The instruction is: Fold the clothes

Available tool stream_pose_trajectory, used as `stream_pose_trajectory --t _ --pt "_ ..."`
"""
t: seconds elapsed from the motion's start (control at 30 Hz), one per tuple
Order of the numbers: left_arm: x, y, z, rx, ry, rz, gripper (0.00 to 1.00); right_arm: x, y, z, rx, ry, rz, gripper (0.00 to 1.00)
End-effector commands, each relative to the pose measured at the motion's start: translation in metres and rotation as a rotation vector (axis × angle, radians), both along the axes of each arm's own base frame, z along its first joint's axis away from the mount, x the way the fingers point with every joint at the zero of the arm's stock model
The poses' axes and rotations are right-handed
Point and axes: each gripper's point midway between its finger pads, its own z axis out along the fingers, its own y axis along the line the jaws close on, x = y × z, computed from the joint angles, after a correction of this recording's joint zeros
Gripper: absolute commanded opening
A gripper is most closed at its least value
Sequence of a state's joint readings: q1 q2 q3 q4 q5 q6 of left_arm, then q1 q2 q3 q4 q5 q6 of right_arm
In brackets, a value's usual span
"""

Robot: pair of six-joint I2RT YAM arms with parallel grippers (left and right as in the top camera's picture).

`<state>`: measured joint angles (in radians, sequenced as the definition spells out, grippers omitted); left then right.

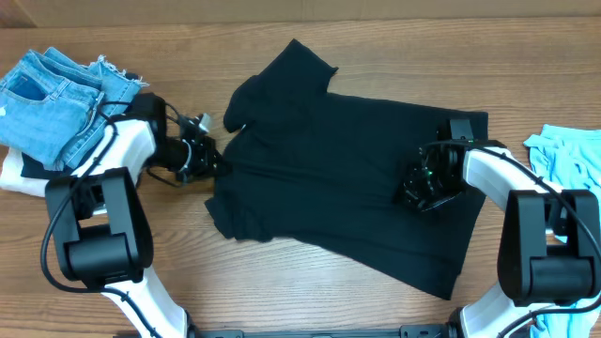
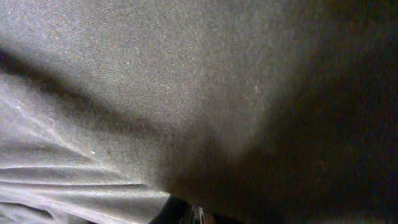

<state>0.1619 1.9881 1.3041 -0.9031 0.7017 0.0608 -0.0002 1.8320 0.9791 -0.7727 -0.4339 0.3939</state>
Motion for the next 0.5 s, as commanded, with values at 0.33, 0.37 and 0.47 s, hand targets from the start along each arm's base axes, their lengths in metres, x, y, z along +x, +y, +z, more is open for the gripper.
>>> stream_pose_trajectory --t 0.33,0.37,0.47 --pt "0.013 0.080 0.012 0.265 -0.039 0.050 0.08 -0.033 -0.035 -0.048 -0.197 0.157 -0.005 0.04" --pt "0.015 0.085 0.015 0.261 -0.042 0.063 0.09 -0.034 -0.035 -0.048 -0.197 0.160 -0.004 0.04" --pt "0.014 0.081 0.021 0.217 -0.041 0.071 0.13 -0.034 -0.035 -0.047 -0.191 0.158 0.003 0.04"
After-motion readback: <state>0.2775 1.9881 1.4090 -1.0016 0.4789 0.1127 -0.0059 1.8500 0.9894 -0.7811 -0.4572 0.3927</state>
